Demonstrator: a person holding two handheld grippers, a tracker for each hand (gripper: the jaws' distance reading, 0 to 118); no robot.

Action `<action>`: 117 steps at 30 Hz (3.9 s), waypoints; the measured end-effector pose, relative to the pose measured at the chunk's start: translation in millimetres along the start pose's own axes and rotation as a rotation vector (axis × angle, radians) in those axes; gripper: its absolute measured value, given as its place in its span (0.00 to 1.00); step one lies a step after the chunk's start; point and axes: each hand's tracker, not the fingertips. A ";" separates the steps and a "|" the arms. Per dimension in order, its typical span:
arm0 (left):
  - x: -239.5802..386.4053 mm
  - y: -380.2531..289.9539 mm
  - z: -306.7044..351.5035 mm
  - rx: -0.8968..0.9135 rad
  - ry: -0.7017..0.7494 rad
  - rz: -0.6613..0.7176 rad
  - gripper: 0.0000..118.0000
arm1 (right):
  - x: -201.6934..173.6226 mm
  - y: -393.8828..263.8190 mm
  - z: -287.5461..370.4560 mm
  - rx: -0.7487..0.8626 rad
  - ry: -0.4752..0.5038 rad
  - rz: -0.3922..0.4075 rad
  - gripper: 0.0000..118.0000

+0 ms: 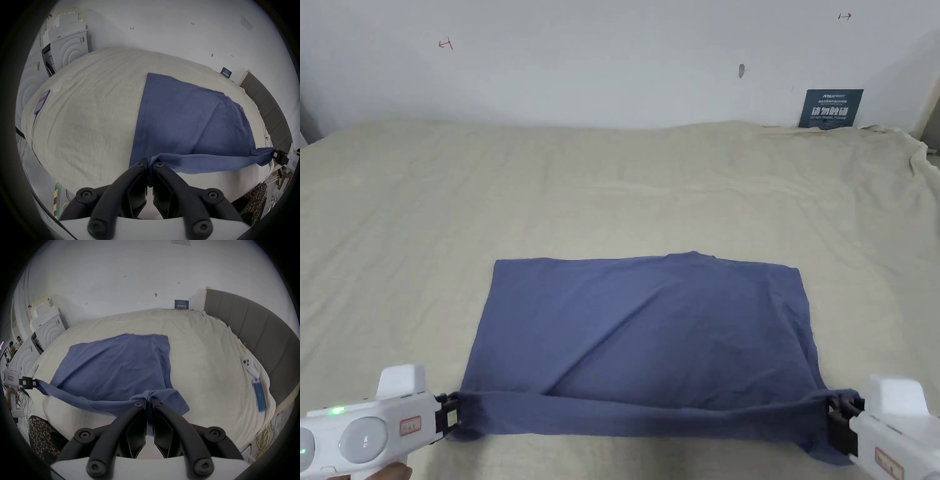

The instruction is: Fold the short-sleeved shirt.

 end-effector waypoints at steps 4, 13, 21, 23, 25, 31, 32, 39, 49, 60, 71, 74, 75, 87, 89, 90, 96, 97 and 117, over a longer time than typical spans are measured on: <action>5.4 25.7 -15.6 0.009 0.013 -0.033 0.03 | 0.1 31.1 -25.8 0.006 0.006 0.035 0.03; 18.3 70.3 -76.7 -0.039 0.063 -0.121 0.03 | 24.3 74.3 -109.8 -0.050 0.007 0.061 0.03; 22.8 80.2 -136.1 -0.136 0.104 -0.150 0.03 | 16.2 68.0 -171.8 -0.190 -0.039 0.031 0.03; 23.5 78.4 -148.5 -0.159 0.116 -0.157 0.03 | 14.7 62.5 -183.8 -0.215 -0.050 0.026 0.03; 25.3 77.2 -153.0 -0.163 0.124 -0.161 0.03 | 9.9 57.3 -188.3 -0.239 -0.061 0.008 0.03; 30.1 83.6 -140.8 -0.164 0.134 -0.157 0.42 | -3.1 56.5 -171.2 -0.228 -0.077 -0.013 0.42; 30.6 85.2 -136.6 -0.158 0.131 -0.144 0.60 | -3.7 60.0 -163.2 -0.215 -0.076 -0.017 0.60; 42.0 90.6 -74.9 -0.024 0.064 -0.114 0.92 | -23.1 79.5 -79.2 -0.020 -0.037 -0.006 0.84; 44.6 64.5 24.1 0.176 -0.041 -0.075 0.91 | -15.1 65.9 20.6 0.210 0.007 -0.011 0.83; 41.8 12.4 57.1 0.313 -0.090 -0.044 0.00 | -20.7 29.0 62.6 0.308 -0.007 0.029 0.00; 38.6 17.3 38.4 0.224 -0.040 -0.065 0.00 | -12.2 31.8 56.5 0.296 -0.012 0.004 0.00; 31.7 29.4 18.1 0.143 -0.028 -0.062 0.00 | -11.4 34.3 52.4 0.289 -0.015 -0.005 0.00; 29.8 31.9 11.9 0.136 -0.023 -0.058 0.00 | -10.7 34.9 50.7 0.286 -0.013 -0.008 0.00; -2.4 41.2 -80.0 -0.151 0.045 -0.013 0.60 | -5.3 34.4 25.2 0.212 -0.027 -0.035 0.00; -4.2 38.0 -90.0 -0.183 0.060 -0.017 0.60 | -4.3 33.5 20.7 0.198 -0.027 -0.045 0.00; -4.8 34.8 -91.9 -0.185 0.069 -0.017 0.59 | -4.1 33.1 18.6 0.193 -0.028 -0.047 0.00; 1.6 21.5 -105.0 -0.225 0.065 -0.049 0.23 | -0.2 28.9 8.6 0.161 -0.027 -0.069 0.00; 4.9 19.9 -104.2 -0.210 0.074 -0.066 0.19 | 0.9 28.0 6.5 0.155 -0.029 -0.071 0.00; -2.0 38.1 -65.5 -0.100 -0.014 -0.058 0.02 | 36.6 -11.2 -117.7 -0.226 -0.093 -0.033 0.84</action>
